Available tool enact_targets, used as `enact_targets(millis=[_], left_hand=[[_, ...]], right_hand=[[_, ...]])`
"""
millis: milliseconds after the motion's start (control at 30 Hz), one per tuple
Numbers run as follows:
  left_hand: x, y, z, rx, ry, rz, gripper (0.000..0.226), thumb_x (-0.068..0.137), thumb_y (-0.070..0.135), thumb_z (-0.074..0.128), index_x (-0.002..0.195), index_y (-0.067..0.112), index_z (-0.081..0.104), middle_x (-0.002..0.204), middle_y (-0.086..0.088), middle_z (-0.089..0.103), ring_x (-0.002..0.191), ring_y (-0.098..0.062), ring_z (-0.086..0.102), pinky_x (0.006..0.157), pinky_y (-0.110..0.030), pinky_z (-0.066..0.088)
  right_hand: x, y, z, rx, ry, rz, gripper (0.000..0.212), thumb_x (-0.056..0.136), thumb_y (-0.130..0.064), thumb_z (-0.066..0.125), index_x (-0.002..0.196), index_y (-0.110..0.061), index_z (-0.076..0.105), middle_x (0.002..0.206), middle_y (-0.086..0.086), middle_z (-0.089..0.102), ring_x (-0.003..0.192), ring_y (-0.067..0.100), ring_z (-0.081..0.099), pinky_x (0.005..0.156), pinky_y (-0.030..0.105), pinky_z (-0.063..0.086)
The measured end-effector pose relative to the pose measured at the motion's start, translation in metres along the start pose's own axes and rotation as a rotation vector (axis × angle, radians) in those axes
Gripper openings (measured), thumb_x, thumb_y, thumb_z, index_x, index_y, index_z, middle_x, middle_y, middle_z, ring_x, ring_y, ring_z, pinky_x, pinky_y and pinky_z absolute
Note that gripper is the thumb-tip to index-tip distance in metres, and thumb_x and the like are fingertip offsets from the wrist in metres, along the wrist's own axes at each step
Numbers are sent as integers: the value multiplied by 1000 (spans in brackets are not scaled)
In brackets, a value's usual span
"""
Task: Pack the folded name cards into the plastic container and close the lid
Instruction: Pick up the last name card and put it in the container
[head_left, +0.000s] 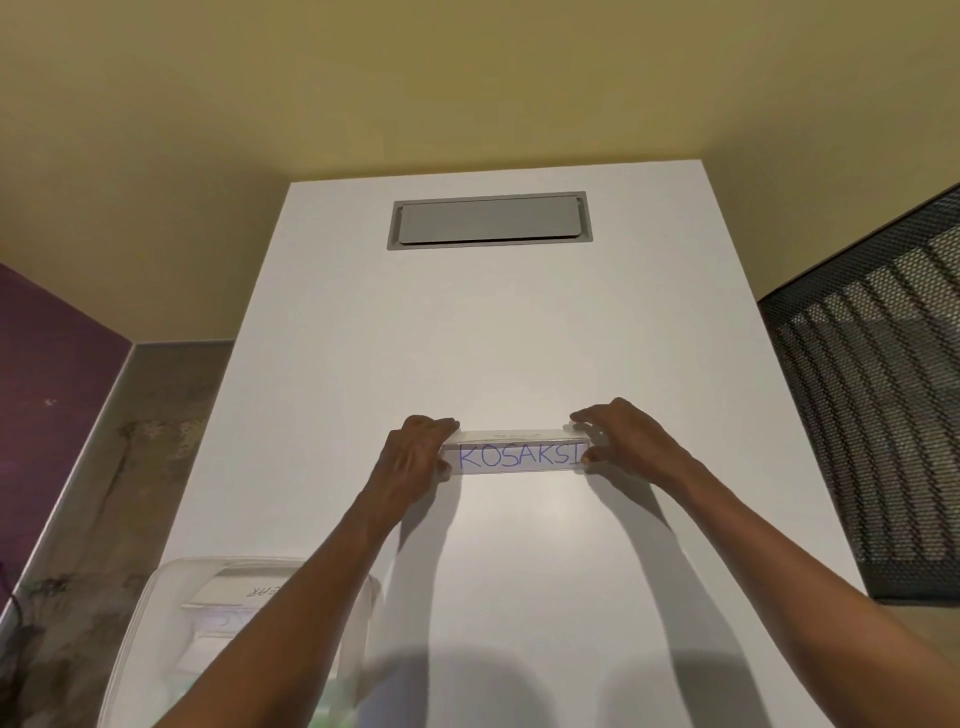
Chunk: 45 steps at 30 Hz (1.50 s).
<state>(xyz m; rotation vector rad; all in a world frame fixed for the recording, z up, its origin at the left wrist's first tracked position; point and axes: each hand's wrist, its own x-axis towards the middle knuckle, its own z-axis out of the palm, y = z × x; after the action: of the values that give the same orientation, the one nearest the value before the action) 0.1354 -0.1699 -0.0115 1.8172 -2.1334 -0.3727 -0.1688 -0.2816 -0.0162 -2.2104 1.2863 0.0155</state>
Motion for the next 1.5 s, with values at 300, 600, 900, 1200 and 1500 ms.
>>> enact_targets(millis=[300, 600, 900, 1200, 1500], left_hand=[[3, -4, 8, -62, -64, -78, 47, 63, -6, 83, 108, -2, 70, 88, -15, 75, 93, -34, 68, 71, -27, 51], [8, -5, 9, -120, -41, -216, 21, 82, 8, 64, 100, 9, 75, 91, -14, 73, 94, -27, 66, 65, -11, 33], [5, 5, -15, -3, -5, -55, 24, 66, 3, 71, 90, 6, 77, 74, -14, 73, 74, -27, 71, 64, -23, 48], [-22, 28, -67, 27, 111, 12, 36, 61, -9, 82, 94, 3, 76, 73, -11, 75, 76, -28, 71, 65, -19, 41], [-69, 37, -122, 69, 129, -45, 35, 83, -1, 67, 116, 11, 70, 93, -14, 72, 98, -29, 62, 71, -35, 49]], right_hand=[[-7, -2, 12, 59, 30, 30, 47, 83, -18, 67, 129, -23, 58, 113, 12, 58, 107, 27, 56, 88, 28, 40], [-10, -4, 14, 73, 56, 31, 41, 84, -15, 67, 124, -20, 63, 103, 14, 61, 98, 28, 58, 79, 25, 36], [-20, -20, -3, -10, 96, -26, 40, 81, -15, 72, 121, -15, 67, 99, 22, 66, 93, 34, 61, 79, 34, 43], [-55, -58, -33, -37, 129, -26, 42, 82, -20, 72, 123, -17, 65, 104, 17, 68, 103, 31, 59, 82, 34, 40], [-105, -119, -51, -174, 183, -105, 32, 80, -25, 70, 111, -17, 69, 90, 13, 71, 94, 33, 59, 75, 36, 46]])
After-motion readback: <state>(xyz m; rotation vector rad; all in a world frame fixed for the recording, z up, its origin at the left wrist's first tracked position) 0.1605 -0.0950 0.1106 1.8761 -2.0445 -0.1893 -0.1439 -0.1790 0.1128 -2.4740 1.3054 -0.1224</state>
